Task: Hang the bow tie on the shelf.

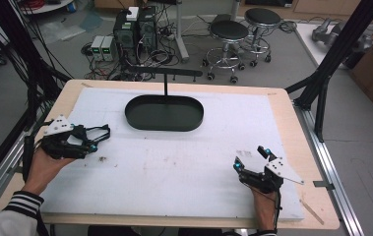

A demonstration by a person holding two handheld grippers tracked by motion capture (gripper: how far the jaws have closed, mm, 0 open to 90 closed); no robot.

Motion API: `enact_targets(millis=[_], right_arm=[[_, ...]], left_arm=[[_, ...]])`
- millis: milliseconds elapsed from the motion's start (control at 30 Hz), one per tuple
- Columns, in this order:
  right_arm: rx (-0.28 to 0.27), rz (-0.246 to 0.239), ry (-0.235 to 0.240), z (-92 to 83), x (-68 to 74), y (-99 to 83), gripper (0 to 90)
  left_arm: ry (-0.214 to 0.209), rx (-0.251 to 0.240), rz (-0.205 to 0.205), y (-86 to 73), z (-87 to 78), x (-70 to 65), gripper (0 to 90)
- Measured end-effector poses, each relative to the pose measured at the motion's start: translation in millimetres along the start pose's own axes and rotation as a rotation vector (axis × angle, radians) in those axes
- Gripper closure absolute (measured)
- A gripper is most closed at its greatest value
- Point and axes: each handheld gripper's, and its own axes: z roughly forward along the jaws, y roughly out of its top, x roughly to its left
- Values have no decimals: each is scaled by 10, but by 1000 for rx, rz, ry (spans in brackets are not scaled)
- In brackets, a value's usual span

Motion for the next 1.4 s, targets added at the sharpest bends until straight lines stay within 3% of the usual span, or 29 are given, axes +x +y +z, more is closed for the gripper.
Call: enact_targets(millis=[100, 233, 567, 833, 933, 1133, 1200, 1400], right_arm=[[0, -2, 0, 1, -1, 0, 66], [0, -6, 2, 2, 1, 0, 65], [0, -3, 1, 1, -3, 0, 65], [-2, -5, 0, 1, -2, 0, 65], [-4, -3, 1, -4, -1, -1, 65], [-6, 9, 6, -8, -5, -2, 66], [-6, 9, 6, -8, -6, -3, 66], [-7, 8, 6, -8, -7, -3, 65]], left_arm=[[-37, 88, -1, 73, 57, 46, 213], [-42, 163, -4, 129, 129, 95, 205], [-70, 216, -73, 113, 322, 249, 266], [-71, 284, -89, 85, 455, 300, 321], [-68, 331, -100, 62, 529, 311, 352], [-72, 374, -119, 85, 562, 334, 414], [-77, 390, -108, 100, 574, 340, 461], [-70, 434, -115, 74, 634, 344, 461]])
